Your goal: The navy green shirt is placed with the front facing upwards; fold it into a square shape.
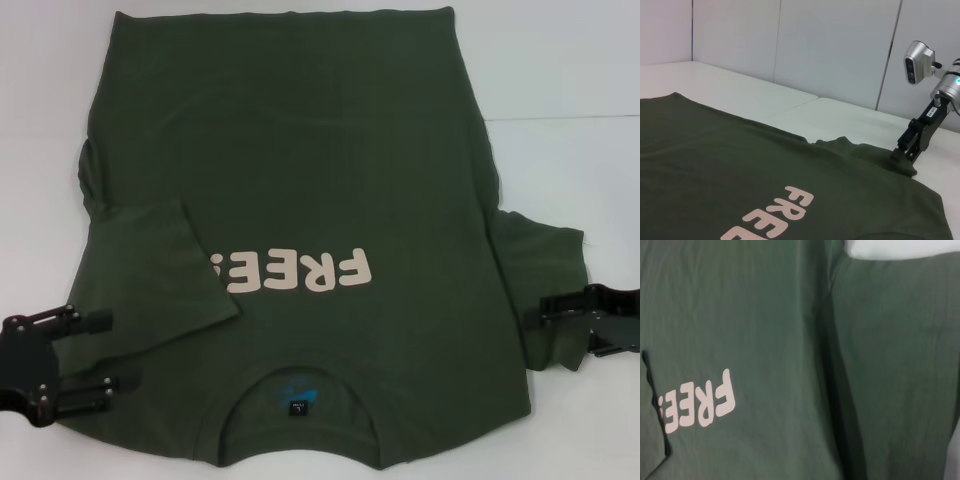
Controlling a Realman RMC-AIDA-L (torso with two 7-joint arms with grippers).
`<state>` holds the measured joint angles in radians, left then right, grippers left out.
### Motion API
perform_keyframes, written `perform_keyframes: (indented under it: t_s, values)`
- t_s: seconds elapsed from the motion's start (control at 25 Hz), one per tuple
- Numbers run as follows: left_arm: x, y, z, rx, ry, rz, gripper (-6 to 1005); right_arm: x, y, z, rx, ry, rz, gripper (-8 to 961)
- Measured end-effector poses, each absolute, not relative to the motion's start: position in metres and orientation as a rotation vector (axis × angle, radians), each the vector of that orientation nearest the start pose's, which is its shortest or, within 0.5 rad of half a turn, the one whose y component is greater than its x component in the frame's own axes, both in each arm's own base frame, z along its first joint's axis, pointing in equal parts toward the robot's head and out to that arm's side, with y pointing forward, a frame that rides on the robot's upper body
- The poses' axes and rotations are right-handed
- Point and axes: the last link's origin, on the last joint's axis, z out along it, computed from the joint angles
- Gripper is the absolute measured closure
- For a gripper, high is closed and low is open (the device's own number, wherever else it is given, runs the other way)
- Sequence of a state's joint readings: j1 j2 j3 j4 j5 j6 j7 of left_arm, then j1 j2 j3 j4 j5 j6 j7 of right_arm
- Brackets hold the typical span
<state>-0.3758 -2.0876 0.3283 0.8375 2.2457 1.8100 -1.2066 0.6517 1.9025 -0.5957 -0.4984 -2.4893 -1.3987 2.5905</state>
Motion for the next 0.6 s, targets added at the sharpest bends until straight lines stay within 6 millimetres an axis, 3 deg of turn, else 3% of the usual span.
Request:
perform_keyframes:
  t_s: [0.08, 0.6]
  values:
    - [-0.3235, 0.2638, 0.0525, -2.633, -0.56, -0.599, 187, 0.3315, 0.351, 0.0382, -1.938, 2.148, 0.196, 48]
    - [-0.3243, 0.2632, 0.0532, -2.626, -0.566, -0.602, 187, 0.3321, 0.3521, 0.0422, -1.941, 2.136, 0.184, 587]
